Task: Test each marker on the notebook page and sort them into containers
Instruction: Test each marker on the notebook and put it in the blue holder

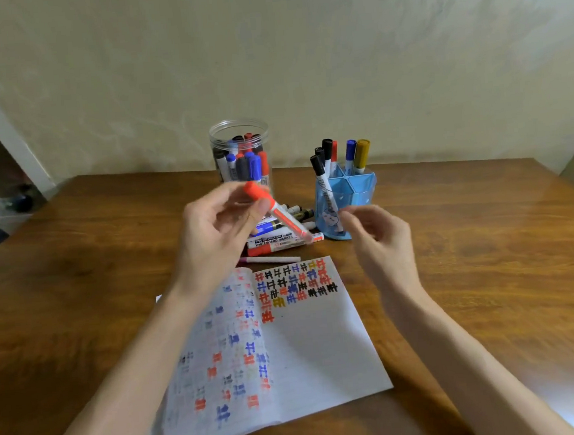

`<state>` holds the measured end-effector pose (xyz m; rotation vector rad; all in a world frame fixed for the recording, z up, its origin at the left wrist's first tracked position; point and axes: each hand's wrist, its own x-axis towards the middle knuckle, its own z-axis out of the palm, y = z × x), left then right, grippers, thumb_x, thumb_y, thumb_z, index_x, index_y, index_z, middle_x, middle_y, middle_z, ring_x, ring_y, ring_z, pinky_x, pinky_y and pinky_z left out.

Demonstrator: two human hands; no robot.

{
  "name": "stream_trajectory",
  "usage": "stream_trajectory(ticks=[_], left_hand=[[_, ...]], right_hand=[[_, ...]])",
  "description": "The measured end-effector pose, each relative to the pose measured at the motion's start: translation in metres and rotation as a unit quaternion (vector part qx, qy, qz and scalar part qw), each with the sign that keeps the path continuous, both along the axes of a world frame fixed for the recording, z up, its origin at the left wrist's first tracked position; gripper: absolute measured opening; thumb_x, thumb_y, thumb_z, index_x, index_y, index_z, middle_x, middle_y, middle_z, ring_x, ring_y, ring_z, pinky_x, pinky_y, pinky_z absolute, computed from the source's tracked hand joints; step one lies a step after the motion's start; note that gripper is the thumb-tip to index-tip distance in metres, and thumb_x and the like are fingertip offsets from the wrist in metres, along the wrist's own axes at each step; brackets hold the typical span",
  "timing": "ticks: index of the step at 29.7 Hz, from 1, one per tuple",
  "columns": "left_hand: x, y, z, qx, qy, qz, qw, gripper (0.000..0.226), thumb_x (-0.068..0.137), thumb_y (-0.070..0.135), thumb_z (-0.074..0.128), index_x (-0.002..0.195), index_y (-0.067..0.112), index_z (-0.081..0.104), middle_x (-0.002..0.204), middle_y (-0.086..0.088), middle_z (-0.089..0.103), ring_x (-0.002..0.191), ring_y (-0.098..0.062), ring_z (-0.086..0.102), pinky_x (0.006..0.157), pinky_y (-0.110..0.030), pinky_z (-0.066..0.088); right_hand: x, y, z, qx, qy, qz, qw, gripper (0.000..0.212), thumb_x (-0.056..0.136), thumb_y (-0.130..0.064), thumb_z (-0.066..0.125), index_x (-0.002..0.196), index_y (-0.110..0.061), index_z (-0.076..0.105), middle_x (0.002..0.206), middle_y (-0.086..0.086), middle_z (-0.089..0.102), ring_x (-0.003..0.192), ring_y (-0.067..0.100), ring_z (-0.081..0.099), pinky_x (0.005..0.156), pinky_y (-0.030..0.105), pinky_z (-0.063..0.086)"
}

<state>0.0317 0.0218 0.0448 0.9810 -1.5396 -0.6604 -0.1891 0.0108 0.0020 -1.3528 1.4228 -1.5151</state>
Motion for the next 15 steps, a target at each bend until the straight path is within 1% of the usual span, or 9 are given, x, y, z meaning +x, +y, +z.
stream_trajectory(ticks=[2, 4, 6, 8, 9, 10, 12, 13, 15], left_hand=[[-0.012, -0.007, 0.012, -0.024, 0.017, 0.009, 1.000, 0.019, 0.097, 0.011, 0.068, 0.114, 0.004, 0.071, 0.103, -0.004, 0.075, 0.082, -0.006, 0.070, 0.072, -0.016, 0.053], [-0.026, -0.014, 0.022, -0.043, 0.034, 0.017, 0.998, 0.019, 0.098, 0.010, 0.066, 0.116, 0.006, 0.071, 0.103, -0.006, 0.075, 0.078, -0.005, 0.069, 0.069, -0.016, 0.053], [-0.040, -0.022, 0.029, -0.056, 0.043, 0.026, 0.997, 0.017, 0.099, 0.011, 0.065, 0.116, 0.010, 0.069, 0.103, -0.004, 0.075, 0.082, -0.005, 0.069, 0.070, -0.016, 0.053], [-0.051, -0.032, 0.034, -0.076, 0.036, 0.040, 0.996, 0.016, 0.100, 0.012, 0.065, 0.115, 0.012, 0.069, 0.104, 0.001, 0.074, 0.089, -0.005, 0.071, 0.072, -0.018, 0.055], [-0.055, -0.038, 0.035, -0.084, 0.029, 0.050, 0.995, 0.016, 0.101, 0.013, 0.064, 0.115, 0.012, 0.069, 0.104, 0.002, 0.074, 0.092, -0.005, 0.071, 0.074, -0.020, 0.057], [-0.060, -0.044, 0.036, -0.091, 0.019, 0.060, 0.994, 0.017, 0.101, 0.015, 0.064, 0.116, 0.011, 0.069, 0.105, 0.003, 0.074, 0.096, -0.006, 0.071, 0.077, -0.024, 0.060], [-0.066, -0.058, 0.037, -0.099, 0.000, 0.077, 0.992, 0.020, 0.102, 0.017, 0.063, 0.120, 0.009, 0.068, 0.110, 0.001, 0.074, 0.104, -0.007, 0.070, 0.085, -0.033, 0.062], [-0.070, -0.064, 0.037, -0.096, -0.011, 0.084, 0.992, 0.022, 0.102, 0.018, 0.062, 0.121, 0.010, 0.068, 0.112, 0.001, 0.073, 0.106, -0.006, 0.070, 0.087, -0.033, 0.061], [-0.076, -0.075, 0.036, -0.091, -0.045, 0.097, 0.990, 0.024, 0.102, 0.020, 0.062, 0.124, 0.011, 0.069, 0.113, 0.002, 0.073, 0.105, -0.003, 0.068, 0.087, -0.026, 0.060]], right_hand=[[-0.006, -0.006, -0.005, -0.020, -0.006, -0.100, 0.995, 0.014, 0.099, -0.023, 0.067, 0.113, -0.025, 0.070, 0.108, -0.012, 0.069, 0.100, 0.002, 0.065, 0.091, 0.028, 0.058], [-0.012, -0.011, -0.014, -0.027, 0.012, -0.143, 0.989, 0.031, 0.098, -0.024, 0.067, 0.128, -0.026, 0.060, 0.124, -0.011, 0.059, 0.113, 0.003, 0.058, 0.101, 0.031, 0.053], [-0.016, -0.015, -0.024, -0.009, 0.035, -0.121, 0.992, 0.057, 0.097, -0.025, 0.070, 0.149, -0.029, 0.045, 0.148, -0.008, 0.048, 0.134, 0.008, 0.049, 0.114, 0.035, 0.045], [-0.017, -0.020, -0.028, 0.025, 0.046, -0.063, 0.997, 0.079, 0.097, -0.024, 0.071, 0.162, -0.033, 0.027, 0.167, -0.007, 0.033, 0.150, 0.011, 0.035, 0.122, 0.037, 0.033], [-0.018, -0.021, -0.028, 0.033, 0.053, -0.035, 0.997, 0.085, 0.097, -0.024, 0.072, 0.165, -0.034, 0.022, 0.170, -0.008, 0.028, 0.152, 0.011, 0.030, 0.122, 0.033, 0.029], [-0.018, -0.023, -0.029, 0.030, 0.059, -0.015, 0.998, 0.087, 0.097, -0.024, 0.072, 0.166, -0.033, 0.020, 0.171, -0.008, 0.026, 0.152, 0.007, 0.029, 0.119, 0.026, 0.027], [-0.017, -0.025, -0.032, 0.020, 0.067, 0.009, 0.998, 0.087, 0.096, -0.022, 0.072, 0.166, -0.031, 0.020, 0.169, -0.010, 0.029, 0.144, -0.003, 0.030, 0.107, 0.006, 0.026], [-0.016, -0.026, -0.033, 0.018, 0.067, 0.014, 0.997, 0.087, 0.096, -0.022, 0.072, 0.165, -0.031, 0.021, 0.168, -0.010, 0.031, 0.140, -0.007, 0.031, 0.100, 0.001, 0.025], [-0.016, -0.027, -0.036, 0.015, 0.067, 0.016, 0.998, 0.087, 0.095, -0.023, 0.073, 0.165, -0.031, 0.022, 0.166, -0.011, 0.033, 0.138, -0.009, 0.032, 0.096, -0.001, 0.026]])
